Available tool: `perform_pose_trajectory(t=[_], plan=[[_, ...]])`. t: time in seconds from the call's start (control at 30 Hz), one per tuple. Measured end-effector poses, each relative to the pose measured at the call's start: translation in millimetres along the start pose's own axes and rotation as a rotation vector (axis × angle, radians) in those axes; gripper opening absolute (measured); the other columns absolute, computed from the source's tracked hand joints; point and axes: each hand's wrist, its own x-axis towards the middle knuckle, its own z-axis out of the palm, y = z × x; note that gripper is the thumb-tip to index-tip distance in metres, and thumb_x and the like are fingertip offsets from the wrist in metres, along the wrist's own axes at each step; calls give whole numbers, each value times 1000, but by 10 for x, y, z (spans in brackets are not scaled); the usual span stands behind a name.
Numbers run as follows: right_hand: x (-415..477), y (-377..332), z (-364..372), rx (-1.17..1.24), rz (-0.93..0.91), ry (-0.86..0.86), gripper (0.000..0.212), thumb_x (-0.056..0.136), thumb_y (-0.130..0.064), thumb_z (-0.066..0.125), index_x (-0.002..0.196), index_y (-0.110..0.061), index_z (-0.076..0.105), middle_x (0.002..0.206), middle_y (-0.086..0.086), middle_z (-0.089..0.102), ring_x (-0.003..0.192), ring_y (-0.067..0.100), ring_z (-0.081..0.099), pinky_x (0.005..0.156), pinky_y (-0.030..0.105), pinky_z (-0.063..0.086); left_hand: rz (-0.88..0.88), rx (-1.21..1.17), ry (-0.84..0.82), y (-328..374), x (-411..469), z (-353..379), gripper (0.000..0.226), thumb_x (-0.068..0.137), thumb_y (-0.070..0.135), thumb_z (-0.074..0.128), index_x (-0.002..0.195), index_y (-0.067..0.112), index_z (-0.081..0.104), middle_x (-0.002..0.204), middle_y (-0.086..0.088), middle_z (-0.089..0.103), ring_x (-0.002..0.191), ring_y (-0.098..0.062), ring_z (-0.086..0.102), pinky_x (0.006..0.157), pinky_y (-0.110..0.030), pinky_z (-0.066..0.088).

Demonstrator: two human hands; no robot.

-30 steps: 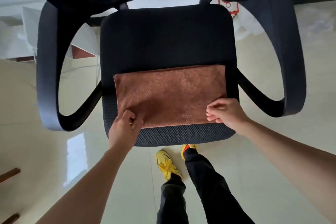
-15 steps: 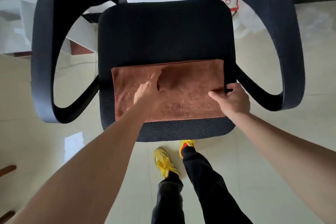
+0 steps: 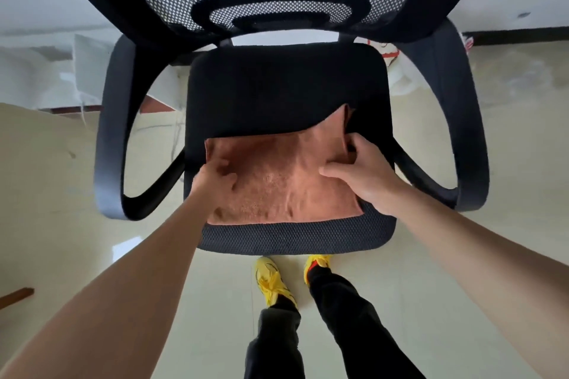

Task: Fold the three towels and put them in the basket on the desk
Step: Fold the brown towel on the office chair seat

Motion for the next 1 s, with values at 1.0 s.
perform_pose_trajectory(t=[1.0], plan=[[107, 342, 1583, 228, 418, 63, 7, 89, -14, 66, 89, -8, 69, 85, 13, 74, 69, 15, 73, 66, 28, 55, 219, -83, -255, 27, 342, -251, 40, 84, 7, 53, 119, 25, 57, 100, -7, 68, 82, -22, 67, 66, -27, 53]])
